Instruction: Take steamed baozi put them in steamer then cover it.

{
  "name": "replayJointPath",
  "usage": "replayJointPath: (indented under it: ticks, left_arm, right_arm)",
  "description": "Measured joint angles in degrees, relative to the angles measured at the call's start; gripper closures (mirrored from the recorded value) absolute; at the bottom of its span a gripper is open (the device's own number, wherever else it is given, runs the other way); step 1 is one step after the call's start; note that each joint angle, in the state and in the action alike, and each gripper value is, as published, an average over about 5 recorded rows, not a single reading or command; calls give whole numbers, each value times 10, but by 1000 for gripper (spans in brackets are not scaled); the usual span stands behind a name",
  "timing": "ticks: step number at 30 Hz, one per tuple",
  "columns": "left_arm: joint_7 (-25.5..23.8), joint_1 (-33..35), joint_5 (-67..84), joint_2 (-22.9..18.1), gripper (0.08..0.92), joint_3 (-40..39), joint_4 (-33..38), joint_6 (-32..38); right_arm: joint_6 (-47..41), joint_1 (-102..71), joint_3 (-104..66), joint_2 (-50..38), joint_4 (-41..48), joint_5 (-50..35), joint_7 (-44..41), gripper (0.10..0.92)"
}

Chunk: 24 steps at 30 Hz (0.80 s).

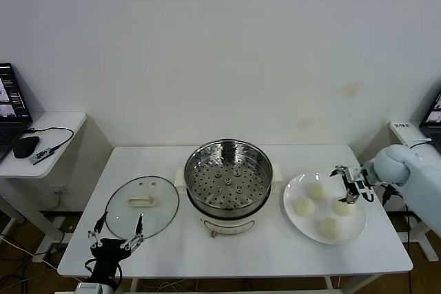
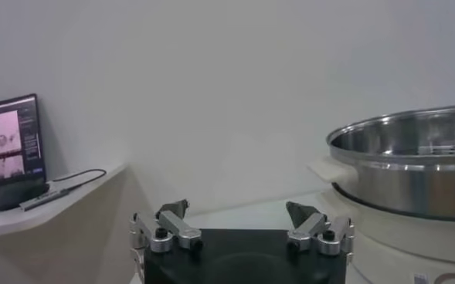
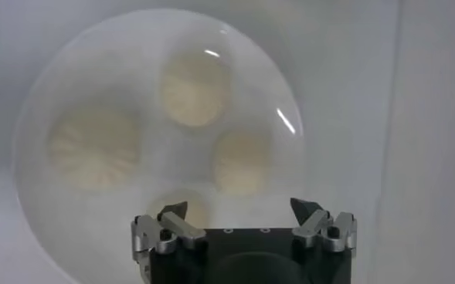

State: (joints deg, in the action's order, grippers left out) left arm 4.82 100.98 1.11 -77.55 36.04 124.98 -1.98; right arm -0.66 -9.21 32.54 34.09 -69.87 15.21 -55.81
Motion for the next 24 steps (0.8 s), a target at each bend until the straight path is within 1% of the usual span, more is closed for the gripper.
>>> replayJointPath:
  ticks: [15, 20, 24]
  left_arm:
    - [1, 2, 2, 2, 177, 17, 4, -2]
    - [1, 2, 2, 3, 177, 19, 6, -2]
    - [1, 2, 3, 4, 177, 21, 6, -2]
  right_arm:
    - [0, 31, 42, 87, 98, 17, -10, 205]
    - [1, 34, 46, 105, 120, 23, -11, 247]
    - [1, 36, 48, 116, 135, 28, -11, 262]
